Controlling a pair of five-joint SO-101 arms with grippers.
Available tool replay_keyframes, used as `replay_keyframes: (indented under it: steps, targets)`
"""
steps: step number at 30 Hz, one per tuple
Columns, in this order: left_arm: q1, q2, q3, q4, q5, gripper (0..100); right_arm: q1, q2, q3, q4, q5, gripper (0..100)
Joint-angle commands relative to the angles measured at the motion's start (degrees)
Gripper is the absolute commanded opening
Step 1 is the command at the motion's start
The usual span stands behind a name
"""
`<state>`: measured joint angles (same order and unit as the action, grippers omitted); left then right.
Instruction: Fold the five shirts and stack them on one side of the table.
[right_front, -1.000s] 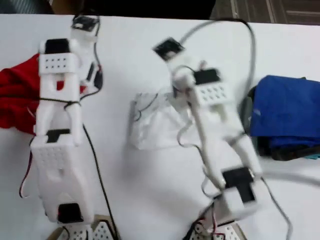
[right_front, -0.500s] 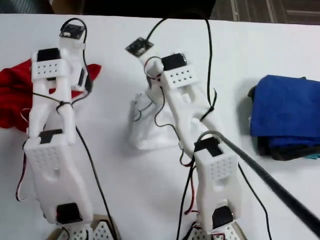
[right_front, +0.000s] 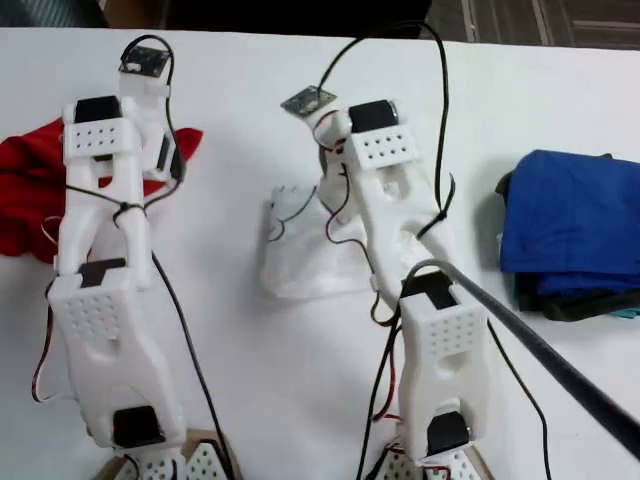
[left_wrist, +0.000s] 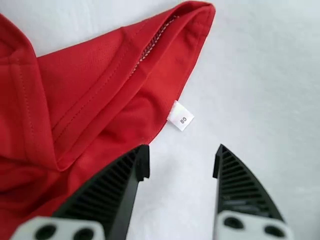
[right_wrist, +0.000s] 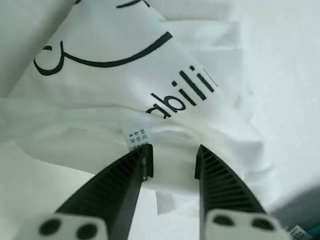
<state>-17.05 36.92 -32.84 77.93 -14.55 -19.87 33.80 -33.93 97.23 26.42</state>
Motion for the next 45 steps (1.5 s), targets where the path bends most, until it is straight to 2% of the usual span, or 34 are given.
replay_keyframes:
  steps: [1,9,17,23,27,30,37,45]
  targets:
    - [-0.4,-0.8,-0.2,-0.8,0.2,23,0.2,-7.0,3.5,0.7,-0.1,14.8]
    - [-0.6,-0.8,-0.4,-0.8,0.2,23,-2.6,-16.9,21.8,0.7,0.0,14.8]
    - [-0.6,-0.8,-0.1,-0.8,0.2,23,-2.3,-32.4,30.1,0.1,0.0,14.8]
    - [-0.4,-0.8,-0.1,-0.8,0.2,23,-2.3,-34.8,29.1,-15.0,-0.2,14.8]
    - [-0.4,-0.8,-0.1,-0.8,0.2,23,-2.2,-27.1,29.2,-24.6,-0.4,14.8]
    - [-0.4,-0.8,-0.1,-0.8,0.2,23,-2.5,-19.8,28.0,-27.6,-0.4,14.8]
    - [-0.4,-0.7,-0.1,-0.8,0.2,23,-2.1,-11.4,21.5,-22.7,-0.4,14.8]
    - [-0.4,-0.7,-0.1,-0.8,0.2,23,-2.0,-11.4,16.5,-4.7,-0.1,14.8]
